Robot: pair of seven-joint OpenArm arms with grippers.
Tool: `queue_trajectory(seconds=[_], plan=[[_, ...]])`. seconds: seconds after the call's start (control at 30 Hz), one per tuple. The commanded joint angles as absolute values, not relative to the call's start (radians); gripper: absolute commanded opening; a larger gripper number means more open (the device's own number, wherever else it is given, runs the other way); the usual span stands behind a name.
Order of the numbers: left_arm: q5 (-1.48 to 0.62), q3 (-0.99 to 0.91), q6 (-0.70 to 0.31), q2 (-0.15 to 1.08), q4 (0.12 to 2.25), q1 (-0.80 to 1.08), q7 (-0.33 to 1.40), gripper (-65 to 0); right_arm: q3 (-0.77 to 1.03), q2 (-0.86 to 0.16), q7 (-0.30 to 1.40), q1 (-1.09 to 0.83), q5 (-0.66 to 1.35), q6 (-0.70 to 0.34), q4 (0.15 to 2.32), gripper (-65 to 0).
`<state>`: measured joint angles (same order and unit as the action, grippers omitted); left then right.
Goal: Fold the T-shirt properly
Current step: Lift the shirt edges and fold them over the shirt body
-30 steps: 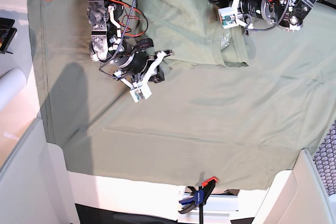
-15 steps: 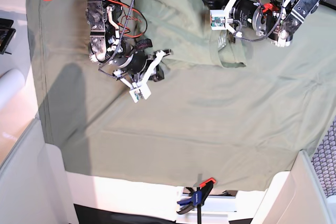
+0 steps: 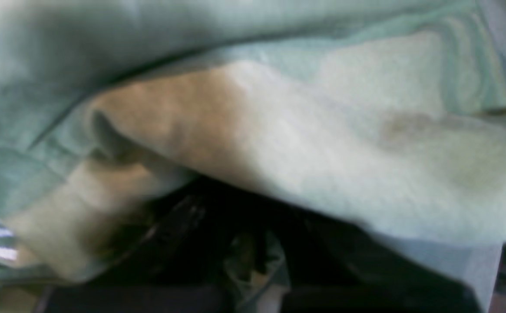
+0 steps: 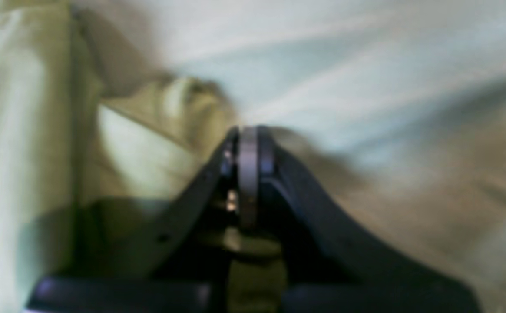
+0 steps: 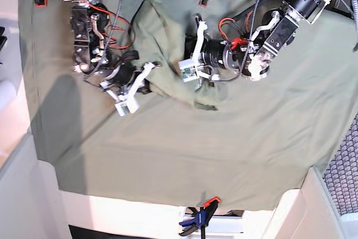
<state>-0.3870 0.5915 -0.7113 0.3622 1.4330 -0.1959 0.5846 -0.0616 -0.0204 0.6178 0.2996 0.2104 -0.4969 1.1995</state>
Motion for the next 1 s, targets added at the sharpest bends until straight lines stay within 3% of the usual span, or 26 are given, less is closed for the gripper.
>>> queue_trajectory(seconds=[0.0, 0.33, 0.53, 0.97], plan=[[-0.375, 0.585, -0.698, 0.367, 1.443, -0.239, 0.587, -65.0, -0.061, -0.028, 0.602, 0.329, 0.228, -0.502, 1.215, -65.0], [-0.338, 0.585, -0.698, 0.461, 1.441, -0.271, 0.545, -65.0, -0.061, -0.062, 0.613, 0.302, 0.229, -0.503, 1.229, -65.0], [-0.290, 0.585, -0.698, 0.503, 1.438, -0.290, 0.518, -65.0, -0.060, -0.078, 0.711, 0.280, 0.300, -0.502, 1.249, -65.0], [-0.242, 0.585, -0.698, 0.512, 1.341, -0.336, 0.440, -65.0, -0.060, -0.089, 0.738, 0.033, 0.305, -0.503, 1.576, -65.0]])
